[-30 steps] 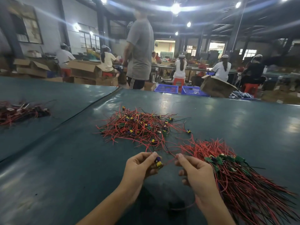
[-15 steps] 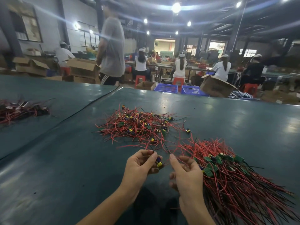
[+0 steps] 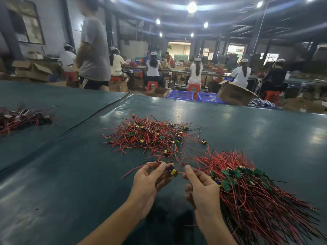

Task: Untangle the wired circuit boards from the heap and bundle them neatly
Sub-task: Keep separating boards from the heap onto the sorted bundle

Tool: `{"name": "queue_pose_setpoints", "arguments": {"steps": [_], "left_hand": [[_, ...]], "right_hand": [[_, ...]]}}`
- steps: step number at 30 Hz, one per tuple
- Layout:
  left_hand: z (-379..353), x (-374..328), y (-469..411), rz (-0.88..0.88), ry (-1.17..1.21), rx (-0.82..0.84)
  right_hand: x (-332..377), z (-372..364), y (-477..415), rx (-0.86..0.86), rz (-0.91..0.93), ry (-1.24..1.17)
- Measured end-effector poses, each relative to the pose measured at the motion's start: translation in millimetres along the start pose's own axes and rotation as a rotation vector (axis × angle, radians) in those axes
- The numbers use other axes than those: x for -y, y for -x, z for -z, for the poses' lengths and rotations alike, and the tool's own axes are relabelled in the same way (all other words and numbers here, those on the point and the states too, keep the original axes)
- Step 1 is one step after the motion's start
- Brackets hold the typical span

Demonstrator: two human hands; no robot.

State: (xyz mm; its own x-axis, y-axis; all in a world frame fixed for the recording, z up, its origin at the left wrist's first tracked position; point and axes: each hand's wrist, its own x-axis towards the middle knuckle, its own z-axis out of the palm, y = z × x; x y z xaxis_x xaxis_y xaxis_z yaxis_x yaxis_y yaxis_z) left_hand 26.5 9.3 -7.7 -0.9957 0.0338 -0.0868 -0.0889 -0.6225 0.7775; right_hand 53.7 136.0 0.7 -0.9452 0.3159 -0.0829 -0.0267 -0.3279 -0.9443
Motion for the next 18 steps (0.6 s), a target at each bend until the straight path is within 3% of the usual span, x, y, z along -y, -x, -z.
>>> {"name": "queue_pose_setpoints", "arguments": {"steps": [6,13,18], "left_hand": [[-1.7,2.2,3.5,0.006,-0.107,0.036],[-3.5,1.5,5.0,0.166,0.121,0.056],[-3.1,1.8,7.8,0.106,-0.06,0.11]], "right_hand": [[-3.3,-2.2,2.4,0.032,0.007,0.031],[2.4,-1.1,2.0,0.003,-0.063,-0.083],[-2.5,-2.6,2.5,0.102,0.014,0.073]]}}
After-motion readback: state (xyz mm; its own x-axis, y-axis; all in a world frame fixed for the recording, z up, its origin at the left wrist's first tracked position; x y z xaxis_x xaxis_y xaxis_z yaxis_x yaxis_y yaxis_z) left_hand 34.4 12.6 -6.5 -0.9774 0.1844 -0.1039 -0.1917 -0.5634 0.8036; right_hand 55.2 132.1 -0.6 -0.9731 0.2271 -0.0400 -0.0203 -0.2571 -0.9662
